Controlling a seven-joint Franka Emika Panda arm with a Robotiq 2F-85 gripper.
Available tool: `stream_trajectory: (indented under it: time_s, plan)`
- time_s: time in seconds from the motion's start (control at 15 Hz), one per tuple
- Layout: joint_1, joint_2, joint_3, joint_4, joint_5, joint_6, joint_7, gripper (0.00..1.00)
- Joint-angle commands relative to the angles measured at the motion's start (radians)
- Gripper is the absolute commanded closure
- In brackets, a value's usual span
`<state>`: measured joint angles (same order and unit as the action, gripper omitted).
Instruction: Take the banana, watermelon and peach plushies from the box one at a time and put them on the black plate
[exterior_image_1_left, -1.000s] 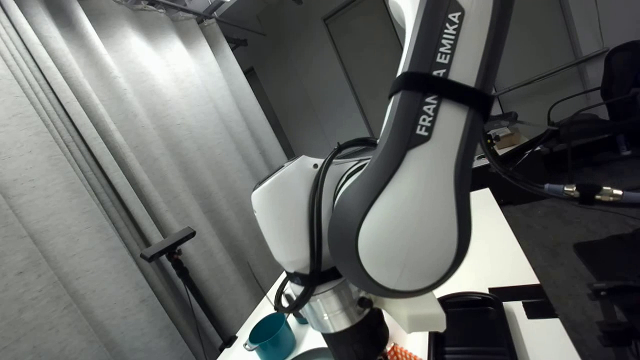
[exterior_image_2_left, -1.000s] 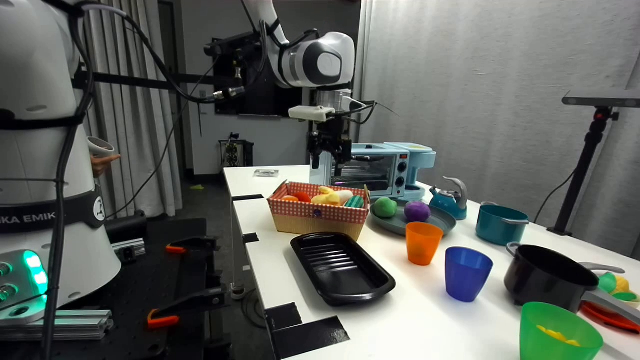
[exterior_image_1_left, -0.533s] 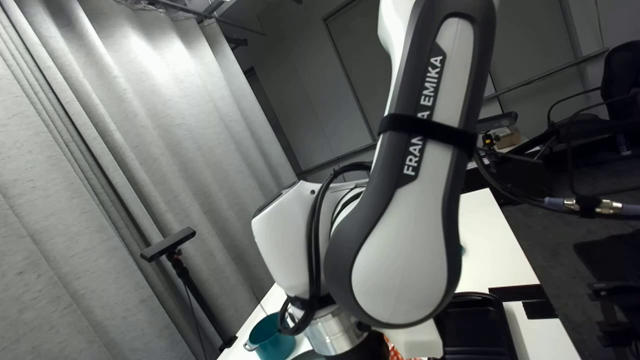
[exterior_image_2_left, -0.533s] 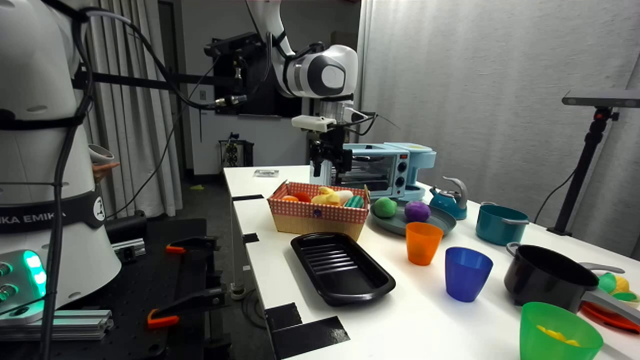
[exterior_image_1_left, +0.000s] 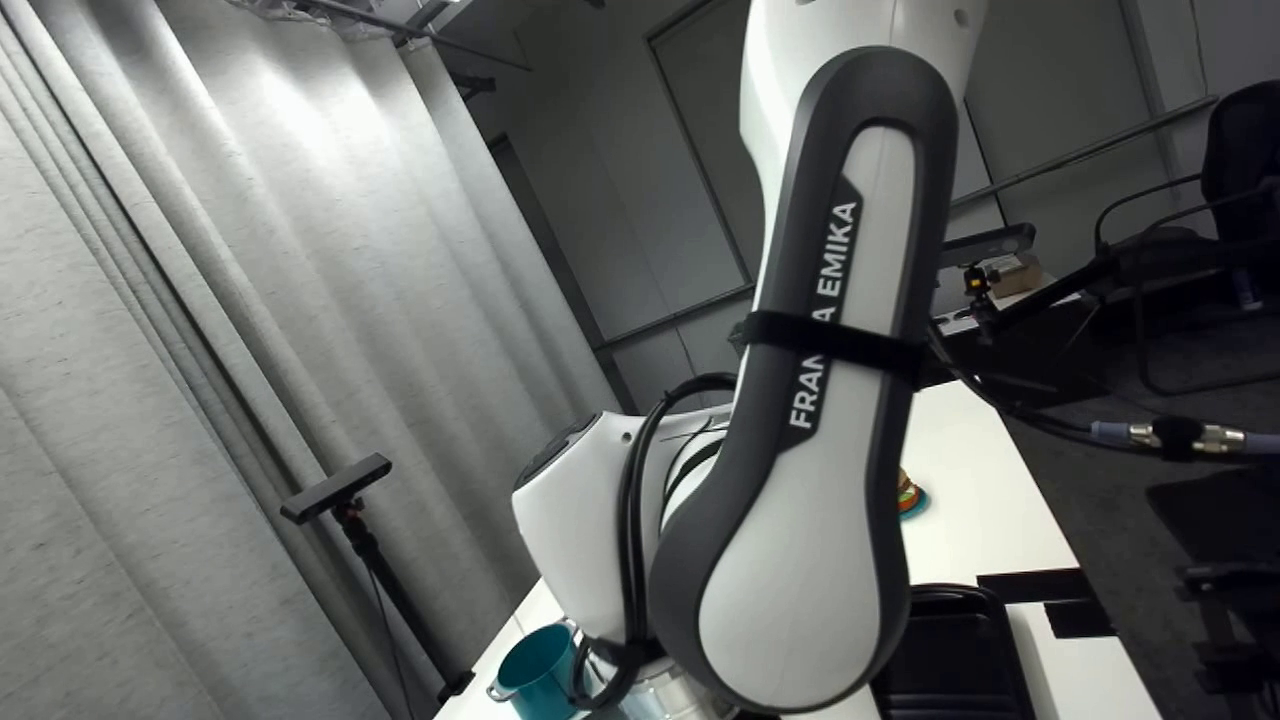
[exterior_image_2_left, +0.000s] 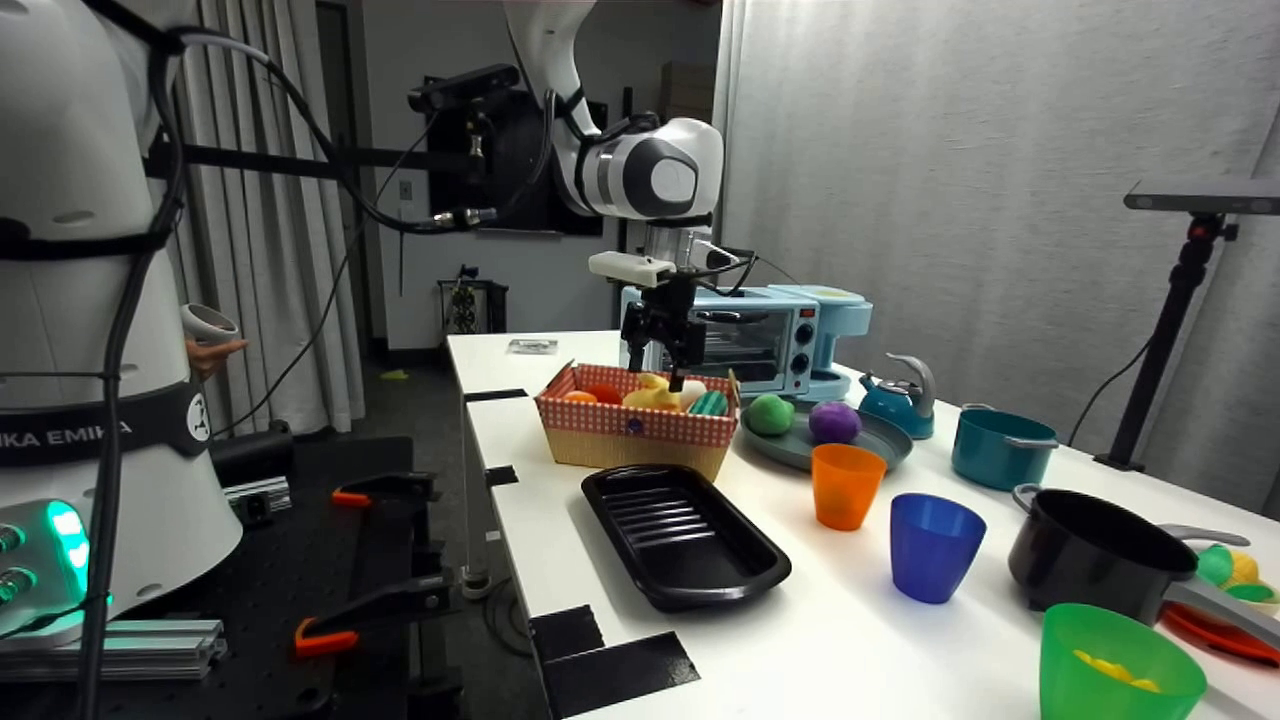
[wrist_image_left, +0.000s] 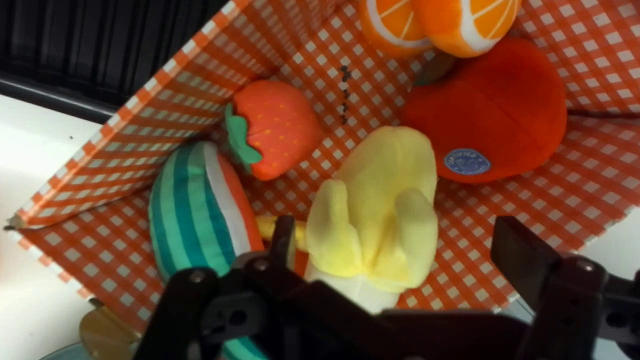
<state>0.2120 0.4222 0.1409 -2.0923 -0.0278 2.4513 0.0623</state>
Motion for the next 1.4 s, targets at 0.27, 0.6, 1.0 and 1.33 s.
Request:
stream_trajectory:
  time_s: [0.27, 0.6, 1.0, 1.33]
  plan:
    - [0.002, 0.085, -0.015, 0.085, 0.001, 0.015, 0.022, 0.00]
    - [-0.001, 0.112, -0.027, 0.105, 0.004, 0.016, 0.026, 0.06]
    - [0.002, 0.117, -0.036, 0.108, 0.003, 0.013, 0.038, 0.54]
    - [0.000, 0.074, -0.037, 0.079, 0.002, 0.007, 0.050, 0.90]
